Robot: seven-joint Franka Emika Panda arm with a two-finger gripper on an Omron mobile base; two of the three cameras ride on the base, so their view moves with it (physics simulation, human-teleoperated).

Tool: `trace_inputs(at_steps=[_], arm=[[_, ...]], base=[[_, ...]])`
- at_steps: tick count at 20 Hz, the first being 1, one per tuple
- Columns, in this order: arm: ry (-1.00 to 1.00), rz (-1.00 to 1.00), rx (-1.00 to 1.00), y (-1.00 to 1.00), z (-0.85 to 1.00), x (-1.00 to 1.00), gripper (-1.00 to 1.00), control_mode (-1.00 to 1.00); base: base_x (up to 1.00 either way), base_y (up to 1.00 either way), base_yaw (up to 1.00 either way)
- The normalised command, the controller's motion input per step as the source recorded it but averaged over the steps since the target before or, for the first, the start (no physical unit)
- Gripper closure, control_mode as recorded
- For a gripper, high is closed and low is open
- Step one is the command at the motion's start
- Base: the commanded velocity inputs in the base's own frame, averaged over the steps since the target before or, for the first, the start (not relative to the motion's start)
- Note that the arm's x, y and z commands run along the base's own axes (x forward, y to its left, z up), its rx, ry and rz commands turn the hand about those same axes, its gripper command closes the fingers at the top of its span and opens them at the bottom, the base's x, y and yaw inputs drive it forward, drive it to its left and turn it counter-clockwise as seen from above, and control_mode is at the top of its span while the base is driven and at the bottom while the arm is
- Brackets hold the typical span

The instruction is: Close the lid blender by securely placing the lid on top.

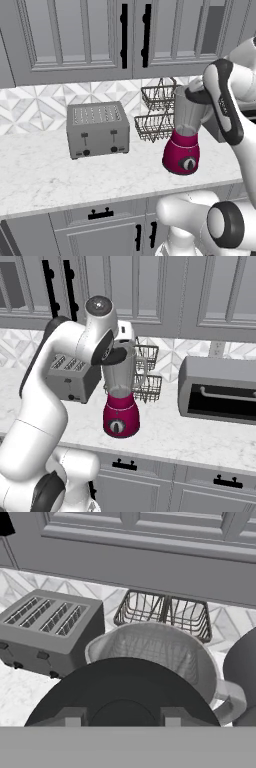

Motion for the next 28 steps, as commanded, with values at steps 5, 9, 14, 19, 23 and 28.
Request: trace_inputs(at_steps=[5, 9, 14, 19, 23, 28], arm=[[0.00, 0.00, 0.00, 0.00, 0.00, 0.17, 1.00, -1.00], [0.00, 0.00, 0.00, 0.00, 0.00, 0.19, 1.00, -1.00], [0.00, 0.00, 0.00, 0.00, 0.00, 0.23, 1.00, -1.00], [-0.01, 0.00, 0.00, -0.04, 0.00, 0.25, 1.00, -1.00], [-0.01, 0.00, 0.00, -0.09, 0.00, 0.25, 1.00, -1.00], [-0.02, 0.00, 0.00, -0.09, 0.00, 0.26, 1.00, -1.00]], base=[[0.00, 0.00, 0.00], [0.00, 0.00, 0.00], [0.00, 0.00, 0.00], [0.00, 0.00, 0.00], [0.00, 0.00, 0.00], [0.00, 0.00, 0.00]])
